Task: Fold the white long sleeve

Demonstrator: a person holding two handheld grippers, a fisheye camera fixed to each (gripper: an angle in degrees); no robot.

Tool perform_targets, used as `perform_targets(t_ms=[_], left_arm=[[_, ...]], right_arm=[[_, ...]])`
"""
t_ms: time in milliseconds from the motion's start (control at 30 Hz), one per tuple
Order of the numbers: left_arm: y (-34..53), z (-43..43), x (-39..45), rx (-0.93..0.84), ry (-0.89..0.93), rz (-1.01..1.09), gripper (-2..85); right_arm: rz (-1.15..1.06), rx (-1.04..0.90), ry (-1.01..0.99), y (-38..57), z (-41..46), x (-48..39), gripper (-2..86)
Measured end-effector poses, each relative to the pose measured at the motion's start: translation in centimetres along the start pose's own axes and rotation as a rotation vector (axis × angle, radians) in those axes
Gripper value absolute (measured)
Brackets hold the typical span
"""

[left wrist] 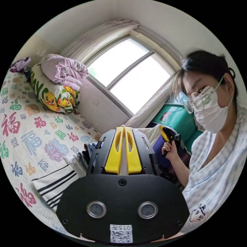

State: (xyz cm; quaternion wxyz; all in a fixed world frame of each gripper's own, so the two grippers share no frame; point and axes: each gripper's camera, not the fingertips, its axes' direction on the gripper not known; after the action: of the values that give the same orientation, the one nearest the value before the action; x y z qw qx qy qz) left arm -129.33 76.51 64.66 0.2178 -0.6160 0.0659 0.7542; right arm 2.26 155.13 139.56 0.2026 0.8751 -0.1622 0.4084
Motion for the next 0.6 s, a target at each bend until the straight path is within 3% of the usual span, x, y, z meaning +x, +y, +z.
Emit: perform_targets(t_ms=[100, 300, 433, 600], left_arm=[[0.3, -11.4, 1.0, 0.096, -0.064, -0.03, -0.7], [3.0, -34.8, 5.7, 0.208, -0.383, 0.01, -0.7], [6.1, -49.7, 9.1, 0.238, -0.539, -0.042, -0.7], [10.3, -64.3, 12.8, 0.269, -0.695, -0.164, -0.7]], right_arm=[[-0.019, 0.015, -0.08, 1.0, 0.2, -3.5, 0.4], [0.038, -0.109, -0.271, 7.3, 7.9, -11.1, 0.5], [0.208, -0.196, -0.458, 14.0, 15.1, -16.1, 0.5], [0.323, -0.348, -0.528, 20.7, 22.2, -22.7, 0.5]])
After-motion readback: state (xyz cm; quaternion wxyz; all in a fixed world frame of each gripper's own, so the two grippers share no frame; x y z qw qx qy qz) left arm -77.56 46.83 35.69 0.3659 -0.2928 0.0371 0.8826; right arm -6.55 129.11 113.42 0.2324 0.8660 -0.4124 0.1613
